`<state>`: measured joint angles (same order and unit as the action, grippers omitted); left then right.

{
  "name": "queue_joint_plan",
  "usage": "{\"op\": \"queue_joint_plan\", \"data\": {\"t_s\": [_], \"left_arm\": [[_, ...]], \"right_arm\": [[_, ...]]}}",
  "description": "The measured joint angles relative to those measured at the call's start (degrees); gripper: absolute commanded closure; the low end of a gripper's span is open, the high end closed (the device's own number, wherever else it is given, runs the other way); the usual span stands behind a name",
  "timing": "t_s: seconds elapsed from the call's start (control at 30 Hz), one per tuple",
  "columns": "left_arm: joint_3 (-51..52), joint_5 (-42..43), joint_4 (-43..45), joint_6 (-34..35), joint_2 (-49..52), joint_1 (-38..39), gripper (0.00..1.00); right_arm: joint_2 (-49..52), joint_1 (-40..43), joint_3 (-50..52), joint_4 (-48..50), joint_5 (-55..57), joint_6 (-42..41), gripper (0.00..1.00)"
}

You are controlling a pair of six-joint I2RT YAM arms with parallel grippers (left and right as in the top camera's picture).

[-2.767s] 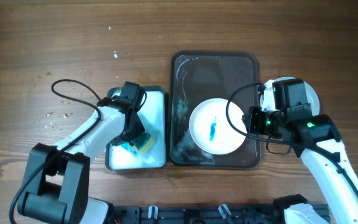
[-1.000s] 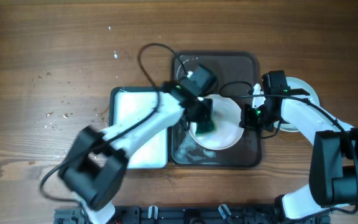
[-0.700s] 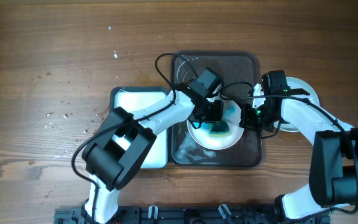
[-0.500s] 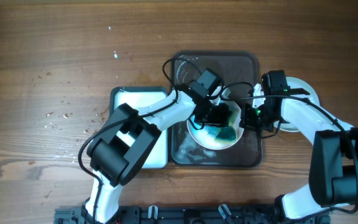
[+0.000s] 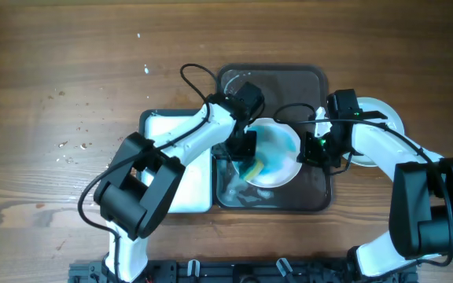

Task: Clean dirty plates on tray and stack at the side
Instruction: 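Scrub the held plate with the sponge in the left gripper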

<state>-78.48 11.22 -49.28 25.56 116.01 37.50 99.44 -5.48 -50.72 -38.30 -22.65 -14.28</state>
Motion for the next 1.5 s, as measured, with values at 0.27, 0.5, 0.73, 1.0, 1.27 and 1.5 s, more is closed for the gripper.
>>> {"op": "queue_joint_plan", "data": {"t_s": [0.27,0.5,0.73,1.0,1.27,1.5], "left_arm": [[1.7,10.1,24.5,1.3,2.5,6.0,0.96],[1.7,15.3,27.7,2.4,4.0,10.3,0.96],[0.4,19.1,16.8,0.0,4.0,6.1,0.96],[0.7,5.3,2.0,-2.3,-0.5,-0.5,0.96],[2.0,-4.2,15.3,-3.0,-1.1,4.0,0.96],[2.0,-1.9,25.3,0.3,1.2,11.2,0.96]], "right_arm": [[0.0,1.6,-0.2,-1.0,1.3,-1.1,0.96],[-0.1,1.6,-0.3,-1.8,2.3,-1.0,0.96],[-0.1,1.4,-0.4,-2.0,2.2,-0.8,0.96],[-0.1,1.4,-0.4,-1.9,1.9,-0.8,0.96],[-0.1,1.1,-0.4,-1.7,1.9,-1.1,0.96],[-0.1,1.1,-0.4,-1.7,1.9,-1.1,0.96]]}}
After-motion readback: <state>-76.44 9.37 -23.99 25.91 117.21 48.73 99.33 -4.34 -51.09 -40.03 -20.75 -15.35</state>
